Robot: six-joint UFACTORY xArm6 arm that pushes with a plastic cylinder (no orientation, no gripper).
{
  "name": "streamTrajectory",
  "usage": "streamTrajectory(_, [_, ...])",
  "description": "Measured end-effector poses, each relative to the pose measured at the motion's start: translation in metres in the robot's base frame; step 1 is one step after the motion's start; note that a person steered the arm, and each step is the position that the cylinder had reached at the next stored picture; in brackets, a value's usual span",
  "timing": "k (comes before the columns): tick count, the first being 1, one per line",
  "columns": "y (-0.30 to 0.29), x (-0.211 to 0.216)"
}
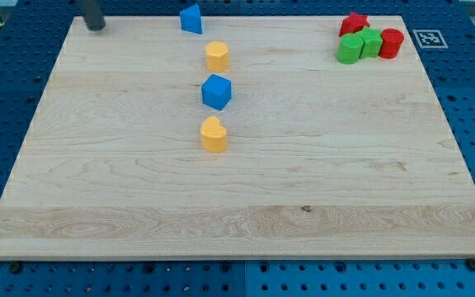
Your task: Point at the blue triangle
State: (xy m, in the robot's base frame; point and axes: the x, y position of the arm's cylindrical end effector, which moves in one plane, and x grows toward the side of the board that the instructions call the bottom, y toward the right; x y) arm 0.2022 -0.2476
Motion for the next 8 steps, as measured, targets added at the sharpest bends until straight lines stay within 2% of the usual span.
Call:
streamTrajectory(3, [0.013,-0.011])
streamTrajectory(5, [0.104,-0.010])
streamTrajectory(6, [0.115,-0.011])
streamTrajectory(8, [0.197,-0.010])
